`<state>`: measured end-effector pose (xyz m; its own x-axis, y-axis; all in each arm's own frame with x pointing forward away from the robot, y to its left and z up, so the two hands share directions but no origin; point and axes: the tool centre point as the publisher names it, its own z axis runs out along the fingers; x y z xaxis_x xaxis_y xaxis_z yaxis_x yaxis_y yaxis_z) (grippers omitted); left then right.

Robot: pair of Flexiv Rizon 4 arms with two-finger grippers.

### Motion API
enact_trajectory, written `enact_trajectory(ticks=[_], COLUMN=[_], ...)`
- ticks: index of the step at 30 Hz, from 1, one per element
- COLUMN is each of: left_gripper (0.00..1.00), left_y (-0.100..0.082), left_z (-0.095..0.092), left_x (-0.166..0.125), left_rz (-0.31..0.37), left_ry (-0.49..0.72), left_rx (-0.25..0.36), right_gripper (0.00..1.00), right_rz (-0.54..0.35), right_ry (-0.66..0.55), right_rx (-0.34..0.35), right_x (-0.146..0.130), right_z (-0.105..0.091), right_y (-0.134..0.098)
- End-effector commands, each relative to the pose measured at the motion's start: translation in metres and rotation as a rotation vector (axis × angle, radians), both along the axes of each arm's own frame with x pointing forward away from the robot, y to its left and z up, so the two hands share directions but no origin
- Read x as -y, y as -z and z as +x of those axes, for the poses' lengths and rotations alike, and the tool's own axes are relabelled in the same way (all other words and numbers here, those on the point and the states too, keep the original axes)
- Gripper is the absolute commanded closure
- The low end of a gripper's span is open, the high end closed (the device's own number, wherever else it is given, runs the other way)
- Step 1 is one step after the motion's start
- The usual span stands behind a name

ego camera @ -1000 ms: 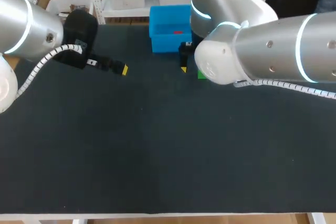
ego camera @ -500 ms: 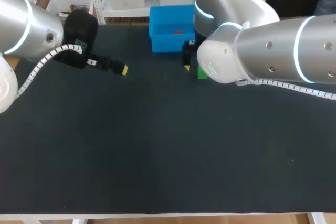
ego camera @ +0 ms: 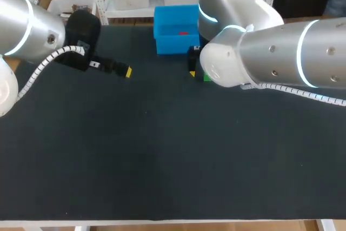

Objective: Use the left arm to pick the red cube and place it into the blue plastic box first, then use the right arm to grasp the green cube and put it into the same blue plastic box after the first action is fully finished.

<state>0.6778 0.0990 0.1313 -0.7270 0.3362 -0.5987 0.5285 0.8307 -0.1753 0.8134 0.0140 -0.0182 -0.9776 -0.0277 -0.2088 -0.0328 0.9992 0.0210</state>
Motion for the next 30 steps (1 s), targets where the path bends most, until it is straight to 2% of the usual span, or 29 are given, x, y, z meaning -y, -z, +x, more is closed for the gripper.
enact_trajectory(ticks=[1,2,3,4,19,25,30], left_gripper=[0.00,0.00,0.00,0.00,0.00,0.00,0.00], left_y=[0.001,0.001,0.001,0.001,0.001,0.001,0.001], left_z=[0.001,0.001,0.001,0.001,0.001,0.001,0.001], left_x=[-0.001,-0.001,-0.001,-0.001,-0.001,-0.001,-0.001], left_rz=[-0.005,-0.005,-0.005,-0.005,-0.005,-0.005,-0.005], left_ry=[0.005,0.005,0.005,0.005,0.005,0.005,0.005], left_rx=[0.000,0.000,0.000,0.000,0.000,0.000,0.000], right_gripper=[0.07,0.57,0.87,1.00,1.00,1.00,1.00], right_rz=[0.001,0.000,-0.001,0.000,0.010,0.003,0.005], right_ry=[0.002,0.006,0.008,0.009,0.023,0.032,0.039], right_rx=[-0.003,0.000,0.002,0.004,0.001,0.038,0.083], right_x=[0.002,0.003,0.004,0.004,0.007,0.010,0.013], right_z=[0.002,0.002,0.003,0.003,-0.002,-0.004,-0.003], right_y=[0.001,0.001,0.001,0.001,-0.001,-0.021,-0.050])
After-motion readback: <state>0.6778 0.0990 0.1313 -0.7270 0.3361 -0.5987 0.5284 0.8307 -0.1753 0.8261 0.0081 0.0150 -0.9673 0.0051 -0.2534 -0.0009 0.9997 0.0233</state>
